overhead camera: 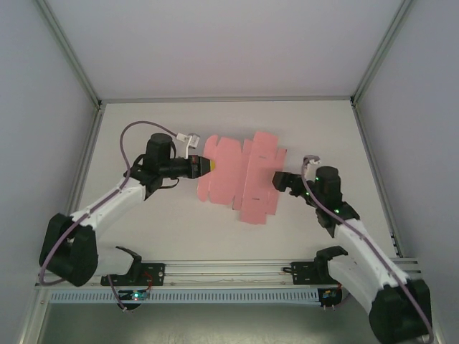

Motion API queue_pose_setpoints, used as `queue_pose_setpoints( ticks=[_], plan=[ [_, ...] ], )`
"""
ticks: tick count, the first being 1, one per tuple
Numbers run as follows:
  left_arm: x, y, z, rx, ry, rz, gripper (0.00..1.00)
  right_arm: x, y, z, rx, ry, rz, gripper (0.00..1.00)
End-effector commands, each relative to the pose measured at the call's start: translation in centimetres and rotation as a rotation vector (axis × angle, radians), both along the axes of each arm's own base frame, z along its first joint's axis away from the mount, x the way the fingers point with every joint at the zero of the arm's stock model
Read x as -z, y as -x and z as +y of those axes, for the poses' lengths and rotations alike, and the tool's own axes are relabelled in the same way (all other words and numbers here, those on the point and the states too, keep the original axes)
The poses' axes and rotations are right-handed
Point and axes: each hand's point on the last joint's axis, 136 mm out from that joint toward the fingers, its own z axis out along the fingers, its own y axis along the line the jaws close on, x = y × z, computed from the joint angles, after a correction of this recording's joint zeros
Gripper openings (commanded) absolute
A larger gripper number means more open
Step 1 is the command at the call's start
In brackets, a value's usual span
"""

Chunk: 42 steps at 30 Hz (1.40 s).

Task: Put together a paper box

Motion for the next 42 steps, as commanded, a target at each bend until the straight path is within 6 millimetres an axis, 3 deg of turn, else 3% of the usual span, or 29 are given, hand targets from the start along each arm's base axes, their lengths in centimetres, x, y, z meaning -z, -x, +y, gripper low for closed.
queue_pose_setpoints(
  ticks=[1, 5, 12, 20, 25, 28, 32, 35, 39, 42],
  plan=[
    [-4.6, 2.2, -0.8, 0.073, 0.106, -0.133, 0.0, -1.2, 2.2, 0.7, -0.093, -0.065, -0.041, 0.95],
    [-7.4, 4.4, -0.8, 0.107, 0.157, -0.204, 0.0, -3.3, 3.4, 1.0, -0.143, -0.145, -0.107, 0.94],
    [-11.2, 7.5, -0.1, 0.14, 0.216, -0.326, 0.0, -4.1, 3.4, 2.3, -0.239, -0.224, -0.137, 0.89],
    [-11.2, 8.5, 0.5, 0.125, 0.207, -0.355, 0.0, -6.2, 4.4, 3.6, -0.391, -0.285, -0.277, 0.73],
    [-11.7, 9.0, 0.7, 0.125, 0.209, -0.378, 0.0, -6.2, 4.4, 3.4, -0.383, -0.277, -0.284, 0.73],
    [-11.3, 8.6, 1.0, 0.094, 0.182, -0.378, 0.0, -6.1, 4.2, 3.3, -0.376, -0.277, -0.281, 0.62],
    [-10.8, 8.0, 1.3, 0.055, 0.159, -0.365, 0.0, -6.4, 4.6, 3.4, -0.392, -0.276, -0.299, 0.37],
    [-10.2, 7.2, 1.7, -0.002, 0.126, -0.35, 0.0, -6.5, 4.7, 3.3, -0.383, -0.269, -0.31, 0.27],
    [-9.3, 6.7, 2.2, -0.041, 0.08, -0.348, 0.0, -6.5, 4.7, 3.3, -0.382, -0.263, -0.314, 0.0],
    [-8.9, 6.5, 2.2, -0.047, 0.074, -0.338, 0.0, -6.2, 4.6, 3.3, -0.384, -0.255, -0.306, 0.0]
  ],
)
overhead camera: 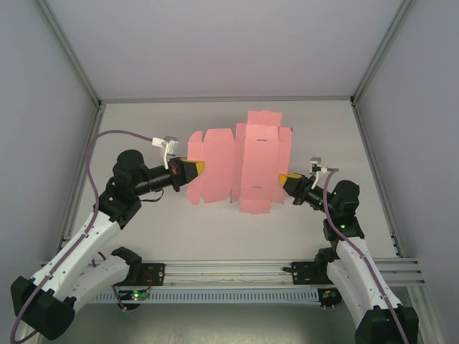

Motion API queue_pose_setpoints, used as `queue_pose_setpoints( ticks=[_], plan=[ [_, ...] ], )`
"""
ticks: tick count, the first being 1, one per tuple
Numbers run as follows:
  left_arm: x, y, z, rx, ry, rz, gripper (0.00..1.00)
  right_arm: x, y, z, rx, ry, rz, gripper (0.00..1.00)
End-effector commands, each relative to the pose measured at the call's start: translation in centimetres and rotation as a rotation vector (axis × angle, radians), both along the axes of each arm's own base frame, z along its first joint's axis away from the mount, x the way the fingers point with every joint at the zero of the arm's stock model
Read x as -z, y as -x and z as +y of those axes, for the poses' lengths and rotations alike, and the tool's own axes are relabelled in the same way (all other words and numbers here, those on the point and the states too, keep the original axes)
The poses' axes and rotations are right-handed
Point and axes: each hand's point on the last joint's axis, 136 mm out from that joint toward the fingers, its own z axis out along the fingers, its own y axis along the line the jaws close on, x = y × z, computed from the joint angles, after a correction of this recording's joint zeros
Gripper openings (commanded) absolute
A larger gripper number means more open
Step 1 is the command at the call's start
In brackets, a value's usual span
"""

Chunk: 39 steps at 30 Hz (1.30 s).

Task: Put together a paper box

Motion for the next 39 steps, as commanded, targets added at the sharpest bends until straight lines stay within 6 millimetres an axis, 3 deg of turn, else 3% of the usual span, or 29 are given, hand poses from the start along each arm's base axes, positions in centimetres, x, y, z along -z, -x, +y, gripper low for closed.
queue_pose_setpoints(
  ticks=[1, 2, 3, 4, 5, 6, 10, 13, 17, 21, 25, 31, 36, 39],
  plan=[
    [0.0, 0.2, 0.0, -0.008, -0.024, -0.026, 0.0, -0.1, 0.3, 0.2, -0.023, 0.023, -0.038, 0.0],
    [0.4, 0.1, 0.1, -0.021, -0.035, -0.016, 0.0, 0.4, 0.1, 0.1, -0.013, 0.046, -0.031, 0.0],
    [1.0, -0.4, 0.5, -0.056, -0.058, 0.004, 0.11, 0.9, -0.1, -0.1, 0.005, 0.075, -0.022, 0.0],
    [2.1, -1.0, 1.2, -0.115, -0.098, 0.031, 0.4, 1.4, -0.3, -0.3, 0.022, 0.112, -0.021, 0.0],
    [3.6, -1.9, 2.4, -0.199, -0.158, 0.06, 0.84, 1.5, -0.6, -0.5, 0.049, 0.156, -0.019, 0.0],
    [5.1, -2.8, 3.7, -0.29, -0.219, 0.085, 1.0, 2.1, -0.8, -0.7, 0.072, 0.201, -0.009, 0.0],
    [10.2, -5.0, 9.3, -0.598, -0.482, 0.204, 1.0, 3.4, -0.7, 0.7, 0.054, 0.305, 0.01, 0.0],
    [11.3, -5.1, 10.8, -0.658, -0.573, 0.267, 1.0, 4.2, -0.5, 2.4, -0.006, 0.372, 0.034, 0.0],
    [11.1, -5.4, 10.3, -0.643, -0.564, 0.262, 1.0, 6.4, -1.6, 3.7, -0.007, 0.57, 0.098, 0.0],
    [10.7, -5.3, 9.9, -0.622, -0.548, 0.254, 1.0, 8.5, -3.6, 2.7, 0.082, 0.891, 0.13, 0.0],
    [10.4, -5.3, 9.8, -0.619, -0.538, 0.25, 1.0, 6.9, -5.8, 2.8, 0.162, 1.109, -0.05, 0.0],
    [10.2, -5.3, 8.9, -0.579, -0.514, 0.262, 1.0, 3.6, -5.7, 6.8, 0.134, 1.355, -0.526, 0.0],
    [8.8, -5.1, 7.0, -0.49, -0.442, 0.253, 1.0, 4.2, -4.7, 9.1, 0.042, 1.452, -0.689, 0.0],
    [7.8, -5.0, 6.2, -0.451, -0.408, 0.242, 1.0, 3.9, -4.7, 9.8, 0.084, 1.479, -0.772, 0.0]
  ],
)
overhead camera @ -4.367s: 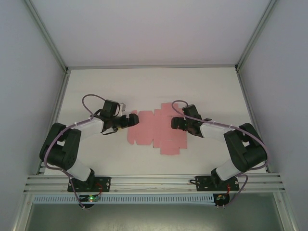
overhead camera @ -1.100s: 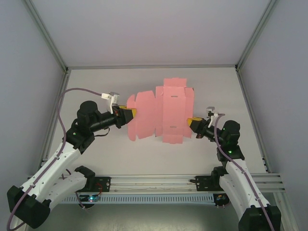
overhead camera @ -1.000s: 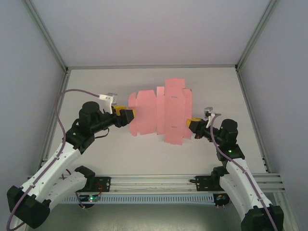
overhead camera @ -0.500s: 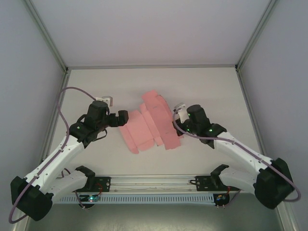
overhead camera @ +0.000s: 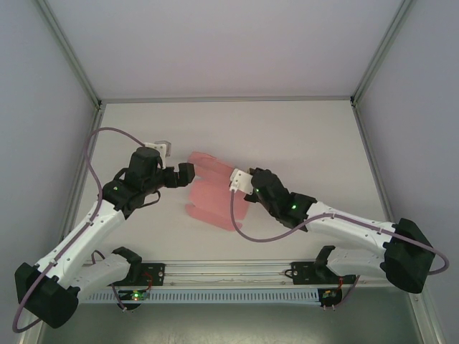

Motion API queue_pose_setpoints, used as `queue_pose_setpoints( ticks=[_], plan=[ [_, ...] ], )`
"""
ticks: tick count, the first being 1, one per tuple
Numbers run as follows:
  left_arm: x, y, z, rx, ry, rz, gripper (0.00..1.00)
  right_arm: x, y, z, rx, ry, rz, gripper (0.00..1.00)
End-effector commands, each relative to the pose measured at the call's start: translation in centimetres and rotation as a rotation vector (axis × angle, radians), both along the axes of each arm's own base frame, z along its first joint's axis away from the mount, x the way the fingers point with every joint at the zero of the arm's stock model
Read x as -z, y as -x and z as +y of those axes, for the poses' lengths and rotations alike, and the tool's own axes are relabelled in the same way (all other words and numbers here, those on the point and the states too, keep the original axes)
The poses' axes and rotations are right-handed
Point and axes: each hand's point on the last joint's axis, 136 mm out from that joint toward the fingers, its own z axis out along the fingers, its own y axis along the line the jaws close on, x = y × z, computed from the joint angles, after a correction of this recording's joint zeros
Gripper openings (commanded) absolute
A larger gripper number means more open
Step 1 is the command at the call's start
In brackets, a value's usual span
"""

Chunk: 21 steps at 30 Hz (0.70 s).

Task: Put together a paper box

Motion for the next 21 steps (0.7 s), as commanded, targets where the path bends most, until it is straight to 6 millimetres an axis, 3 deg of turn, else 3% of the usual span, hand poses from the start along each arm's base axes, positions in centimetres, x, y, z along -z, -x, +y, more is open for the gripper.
queue_pose_setpoints(
  ticks=[1, 6, 13, 21],
  plan=[
    [-2.5, 0.0, -1.7, 0.069, 0.061, -0.042, 1.0, -0.7, -0.8, -0.1, 0.001, 0.114, -0.154, 0.0],
    [-2.4, -1.3, -1.9, 0.053, 0.045, -0.028, 1.0, -0.7, -0.7, 0.5, -0.012, 0.14, -0.201, 0.0],
    [0.3, -2.5, -2.7, 0.079, -0.001, 0.051, 1.0, -0.5, -0.1, 1.3, -0.067, 0.088, -0.153, 0.0],
    [2.1, -2.8, -3.5, 0.111, 0.004, 0.067, 1.0, -0.4, -0.5, 1.2, -0.051, 0.045, -0.108, 0.0]
  ],
)
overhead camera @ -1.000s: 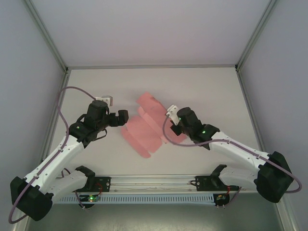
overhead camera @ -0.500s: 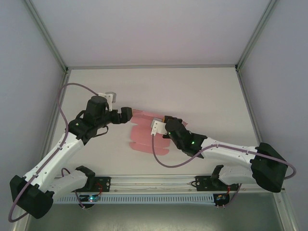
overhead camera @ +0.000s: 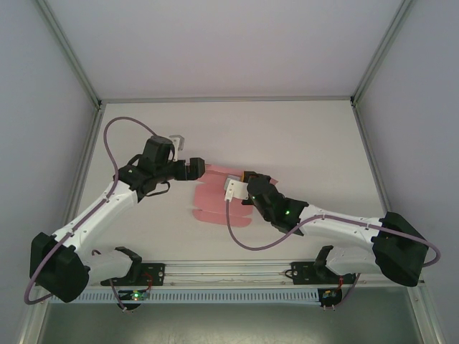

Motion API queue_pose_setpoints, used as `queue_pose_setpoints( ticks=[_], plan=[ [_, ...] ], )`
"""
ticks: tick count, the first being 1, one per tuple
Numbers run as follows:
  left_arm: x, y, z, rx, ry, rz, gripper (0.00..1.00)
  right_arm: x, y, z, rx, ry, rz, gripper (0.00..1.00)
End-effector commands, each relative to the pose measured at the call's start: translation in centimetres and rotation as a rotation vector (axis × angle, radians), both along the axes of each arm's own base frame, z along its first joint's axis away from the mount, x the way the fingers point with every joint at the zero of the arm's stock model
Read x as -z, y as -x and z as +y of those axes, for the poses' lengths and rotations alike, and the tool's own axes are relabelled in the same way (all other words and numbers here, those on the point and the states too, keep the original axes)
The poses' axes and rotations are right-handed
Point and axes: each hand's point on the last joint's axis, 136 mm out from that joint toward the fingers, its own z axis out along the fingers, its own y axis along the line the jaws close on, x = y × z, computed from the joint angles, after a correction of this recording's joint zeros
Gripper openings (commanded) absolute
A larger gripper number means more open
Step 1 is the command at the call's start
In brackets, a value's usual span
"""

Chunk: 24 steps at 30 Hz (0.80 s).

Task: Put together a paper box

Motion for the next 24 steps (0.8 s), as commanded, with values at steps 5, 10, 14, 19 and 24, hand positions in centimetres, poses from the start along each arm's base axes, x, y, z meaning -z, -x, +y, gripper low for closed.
queue_pose_setpoints(
  ticks=[5, 10, 14, 19, 24],
  plan=[
    [1.3, -0.1, -1.3, 0.058, -0.002, -0.019, 1.0, -1.5, -0.5, 0.3, 0.014, -0.102, 0.032, 0.0],
    [2.2, 0.0, -1.3, 0.027, -0.042, -0.029, 1.0, -1.7, -0.9, 0.3, 0.034, -0.124, 0.049, 0.0],
    [2.4, 0.2, -1.8, 0.023, -0.061, -0.038, 1.0, -1.7, -1.0, 0.8, 0.029, -0.142, 0.063, 0.0],
    [2.0, -0.3, -2.5, -0.007, -0.042, -0.051, 1.0, -1.3, -0.8, 1.4, 0.011, -0.156, 0.09, 0.0],
    [1.0, -1.1, -3.7, -0.046, 0.016, -0.085, 1.0, -0.7, -0.3, 2.1, -0.018, -0.159, 0.116, 0.0]
  ],
)
